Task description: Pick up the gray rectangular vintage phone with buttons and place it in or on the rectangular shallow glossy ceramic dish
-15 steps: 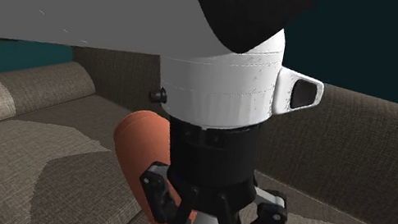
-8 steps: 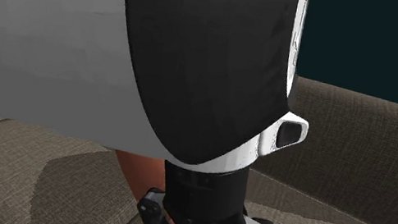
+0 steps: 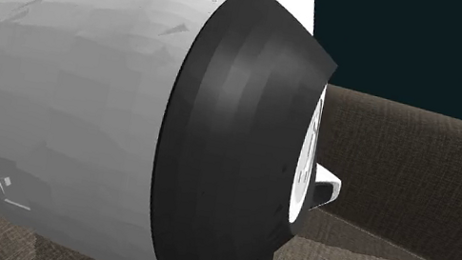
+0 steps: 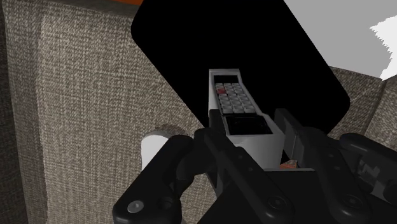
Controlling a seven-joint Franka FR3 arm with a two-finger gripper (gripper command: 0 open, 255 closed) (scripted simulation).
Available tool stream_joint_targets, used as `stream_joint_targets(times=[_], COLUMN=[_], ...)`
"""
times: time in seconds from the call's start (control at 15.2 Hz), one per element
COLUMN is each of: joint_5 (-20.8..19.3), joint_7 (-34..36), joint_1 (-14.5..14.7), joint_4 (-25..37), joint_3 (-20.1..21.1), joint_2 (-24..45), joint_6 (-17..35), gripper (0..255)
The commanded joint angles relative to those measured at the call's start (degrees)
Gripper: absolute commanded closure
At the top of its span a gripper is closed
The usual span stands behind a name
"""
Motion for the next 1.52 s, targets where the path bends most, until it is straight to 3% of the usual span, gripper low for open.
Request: stream_joint_targets(times=[0.0,0.26,0.33,0.66,0.92,1.45], joint_5=[-0.09,-0.09,-0.09,-0.09,3.82,3.82], joint_7=[0.01,0.01,0.02,0.02,0.13,0.12], joint_1=[-0.04,-0.04,-0.04,-0.04,2.37,2.36], joint_4=[-0.11,-0.11,-0.12,-0.11,6.66,6.65], joint_3=[-0.07,-0.07,-0.07,-0.07,3.43,3.43], joint_2=[0.04,0.04,0.04,0.04,-0.41,-0.4], joint_6=[0.2,0.2,0.2,0.2,-7.0,-6.98], gripper=[255,255,0,0,0,0])
